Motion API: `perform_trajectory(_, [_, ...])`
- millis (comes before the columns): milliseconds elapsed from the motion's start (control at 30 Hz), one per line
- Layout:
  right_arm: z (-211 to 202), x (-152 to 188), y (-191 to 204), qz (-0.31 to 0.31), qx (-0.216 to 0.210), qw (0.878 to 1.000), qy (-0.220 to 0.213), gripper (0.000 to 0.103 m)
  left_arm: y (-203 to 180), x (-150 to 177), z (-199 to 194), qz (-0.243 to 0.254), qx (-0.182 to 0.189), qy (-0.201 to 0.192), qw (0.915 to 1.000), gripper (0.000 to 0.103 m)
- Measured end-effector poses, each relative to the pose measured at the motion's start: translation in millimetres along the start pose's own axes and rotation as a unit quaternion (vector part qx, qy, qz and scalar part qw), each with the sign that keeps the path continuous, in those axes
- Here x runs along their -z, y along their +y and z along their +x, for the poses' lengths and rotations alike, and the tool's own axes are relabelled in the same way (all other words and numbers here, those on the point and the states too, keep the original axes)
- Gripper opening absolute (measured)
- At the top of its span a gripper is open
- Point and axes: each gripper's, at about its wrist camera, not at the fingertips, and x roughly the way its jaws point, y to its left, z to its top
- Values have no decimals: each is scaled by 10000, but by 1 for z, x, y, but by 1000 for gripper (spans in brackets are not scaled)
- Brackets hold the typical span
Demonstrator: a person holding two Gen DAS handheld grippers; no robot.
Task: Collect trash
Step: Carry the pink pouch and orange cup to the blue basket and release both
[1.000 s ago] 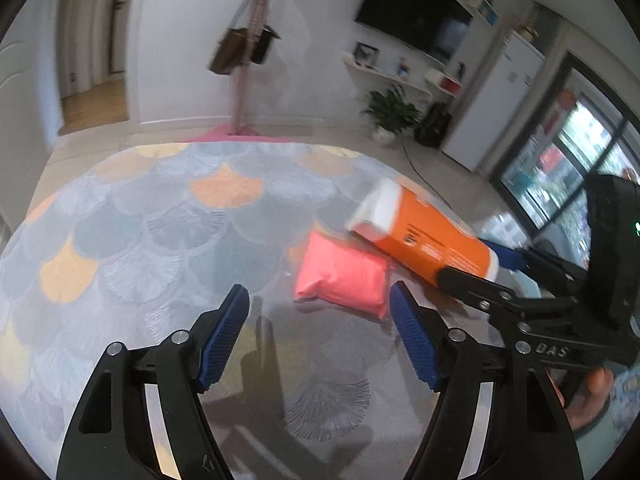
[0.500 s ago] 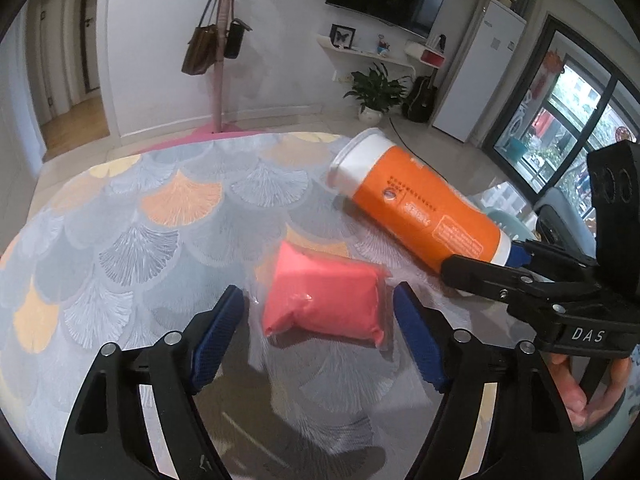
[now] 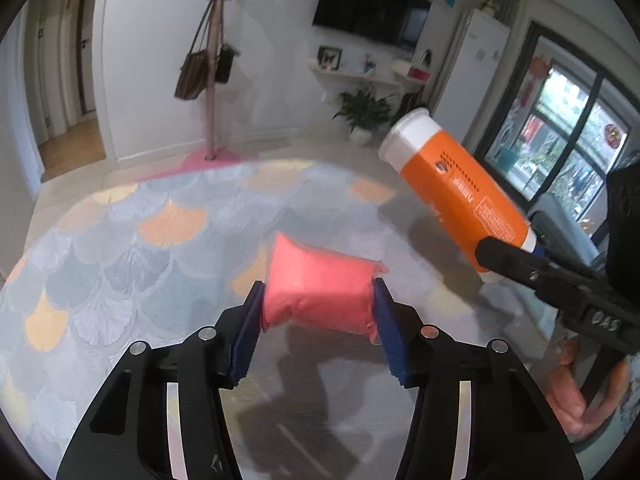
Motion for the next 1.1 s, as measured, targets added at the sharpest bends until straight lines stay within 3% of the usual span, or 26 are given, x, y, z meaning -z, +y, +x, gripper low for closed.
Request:
perform_trajectory(200, [-64, -6, -17, 42, 658, 9958, -639, 59, -52, -21, -22, 266, 386, -405, 9981, 51])
perform_trajectory(433, [-126, -6, -74, 434, 1802, 9774, -1011, 59, -130, -44, -14, 567, 957, -597, 9920, 51])
perform_trajectory(600, [-135, 12, -143, 1296, 2349, 9614, -615, 59, -184, -44, 28, 554, 1384, -229, 9886, 51])
perform_trajectory(733, [-130, 36, -197, 2079, 2419, 9475, -234, 59, -218, -37, 69, 579, 1449, 133, 9877, 52])
perform_trajectory(833, [-124, 48, -218, 2343, 2436, 9410, -133, 60, -232, -30, 95, 523, 1421, 328, 9879, 54])
perform_trajectory(933, [-111, 58, -235, 2451, 2429, 9385, 86, 66, -237, -27, 116, 392, 1413, 457, 9881, 71])
perform_trajectory(1100, [-100, 73, -249, 2632, 2303, 9364, 287, 66, -237, -17, 130, 446, 1474, 656, 9859, 72])
